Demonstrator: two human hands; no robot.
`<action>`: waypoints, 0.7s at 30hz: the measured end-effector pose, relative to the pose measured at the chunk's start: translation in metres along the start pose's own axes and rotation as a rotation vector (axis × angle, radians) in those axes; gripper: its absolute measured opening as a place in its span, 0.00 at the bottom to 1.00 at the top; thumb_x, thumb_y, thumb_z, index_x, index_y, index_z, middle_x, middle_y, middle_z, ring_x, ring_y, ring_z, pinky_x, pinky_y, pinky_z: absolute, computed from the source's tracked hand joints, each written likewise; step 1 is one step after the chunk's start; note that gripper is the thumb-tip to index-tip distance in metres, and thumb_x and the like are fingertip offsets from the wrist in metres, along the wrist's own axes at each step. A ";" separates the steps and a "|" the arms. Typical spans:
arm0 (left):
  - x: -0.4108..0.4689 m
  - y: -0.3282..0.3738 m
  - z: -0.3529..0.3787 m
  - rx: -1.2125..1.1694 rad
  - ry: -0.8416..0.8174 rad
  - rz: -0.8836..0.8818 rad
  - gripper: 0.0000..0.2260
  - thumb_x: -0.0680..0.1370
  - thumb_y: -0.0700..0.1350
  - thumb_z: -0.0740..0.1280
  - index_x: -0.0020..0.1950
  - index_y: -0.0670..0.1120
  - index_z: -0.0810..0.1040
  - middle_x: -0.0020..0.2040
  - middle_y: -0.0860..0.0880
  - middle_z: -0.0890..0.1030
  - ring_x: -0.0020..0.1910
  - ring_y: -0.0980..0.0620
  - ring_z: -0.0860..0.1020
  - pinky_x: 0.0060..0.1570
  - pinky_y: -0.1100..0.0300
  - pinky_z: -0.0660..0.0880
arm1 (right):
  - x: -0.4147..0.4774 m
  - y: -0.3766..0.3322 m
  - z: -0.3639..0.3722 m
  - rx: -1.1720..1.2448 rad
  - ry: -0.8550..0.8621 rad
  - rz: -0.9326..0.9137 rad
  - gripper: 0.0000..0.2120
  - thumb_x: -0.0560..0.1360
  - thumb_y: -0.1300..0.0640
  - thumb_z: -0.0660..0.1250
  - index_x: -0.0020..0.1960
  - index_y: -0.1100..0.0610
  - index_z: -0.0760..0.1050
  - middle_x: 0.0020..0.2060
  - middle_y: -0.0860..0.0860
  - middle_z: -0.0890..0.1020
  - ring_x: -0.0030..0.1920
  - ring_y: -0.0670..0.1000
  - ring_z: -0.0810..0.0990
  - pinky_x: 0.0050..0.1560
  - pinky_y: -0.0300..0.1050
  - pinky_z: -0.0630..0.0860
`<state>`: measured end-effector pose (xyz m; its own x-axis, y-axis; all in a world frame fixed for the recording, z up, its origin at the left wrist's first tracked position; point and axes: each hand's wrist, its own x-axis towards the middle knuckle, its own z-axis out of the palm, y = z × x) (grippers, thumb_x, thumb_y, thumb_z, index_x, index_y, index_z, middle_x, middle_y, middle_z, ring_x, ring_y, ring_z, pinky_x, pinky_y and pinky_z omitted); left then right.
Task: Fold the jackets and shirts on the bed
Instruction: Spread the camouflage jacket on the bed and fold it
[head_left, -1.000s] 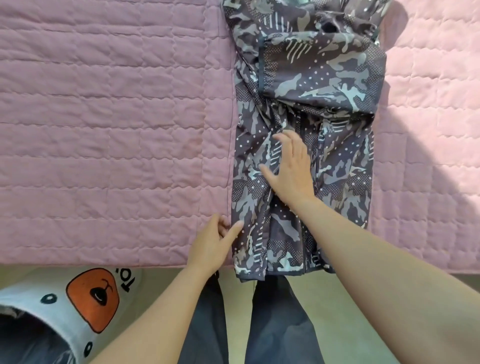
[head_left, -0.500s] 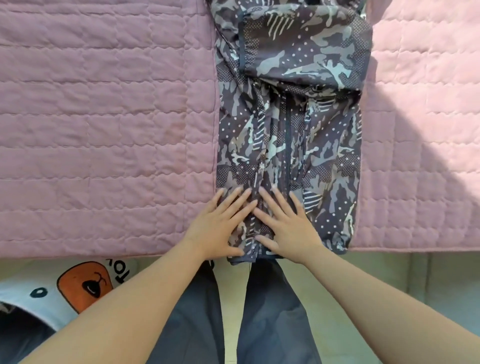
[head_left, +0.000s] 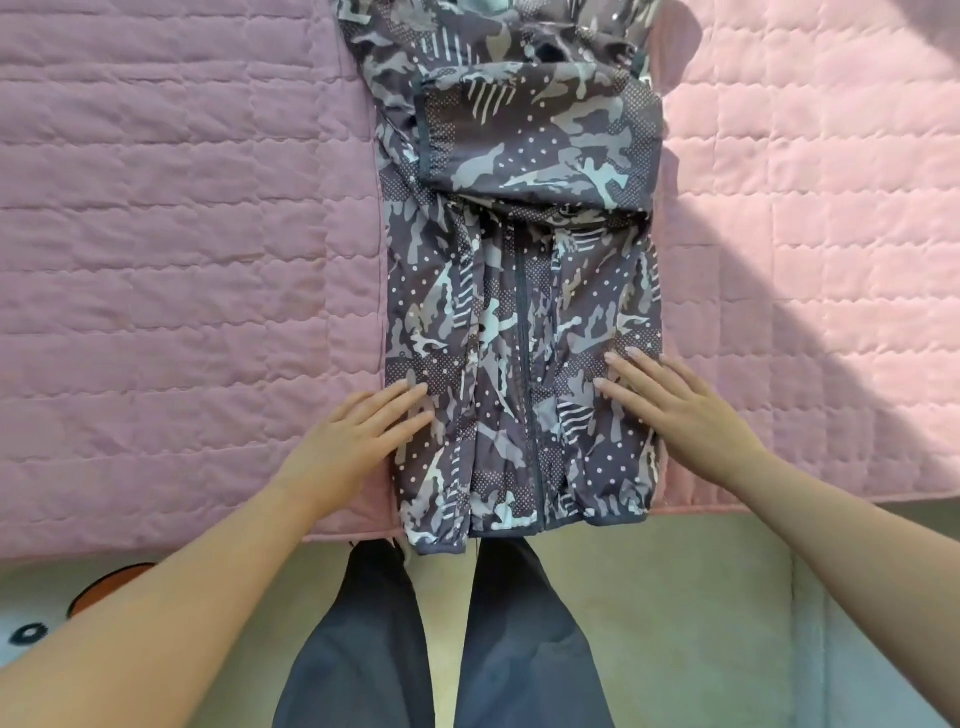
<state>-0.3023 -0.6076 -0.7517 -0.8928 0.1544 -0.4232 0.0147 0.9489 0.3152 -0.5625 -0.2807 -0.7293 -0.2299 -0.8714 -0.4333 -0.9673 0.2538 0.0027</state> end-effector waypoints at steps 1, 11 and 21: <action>0.004 -0.002 0.001 0.020 0.039 -0.036 0.53 0.57 0.26 0.70 0.78 0.50 0.56 0.79 0.48 0.54 0.77 0.47 0.54 0.74 0.52 0.48 | -0.002 0.006 0.005 -0.030 -0.011 -0.033 0.51 0.61 0.76 0.62 0.79 0.50 0.53 0.78 0.54 0.55 0.77 0.57 0.54 0.74 0.57 0.55; 0.041 0.011 0.009 -0.175 0.072 -0.134 0.40 0.70 0.28 0.59 0.77 0.58 0.59 0.78 0.57 0.51 0.77 0.56 0.47 0.75 0.60 0.38 | 0.026 0.003 0.026 0.230 -0.135 -0.063 0.42 0.70 0.62 0.71 0.78 0.45 0.54 0.78 0.49 0.52 0.78 0.52 0.48 0.76 0.50 0.47; 0.073 -0.022 -0.070 -1.495 0.092 -0.842 0.22 0.70 0.67 0.63 0.55 0.54 0.78 0.59 0.49 0.81 0.52 0.54 0.77 0.57 0.58 0.71 | 0.062 0.037 -0.033 1.532 0.105 0.885 0.24 0.71 0.46 0.74 0.54 0.66 0.80 0.55 0.61 0.82 0.53 0.54 0.81 0.62 0.56 0.76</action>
<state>-0.3992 -0.6363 -0.7295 -0.4556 -0.2794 -0.8452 -0.7880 -0.3150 0.5289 -0.6166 -0.3393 -0.7268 -0.6431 -0.2738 -0.7151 0.3830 0.6937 -0.6100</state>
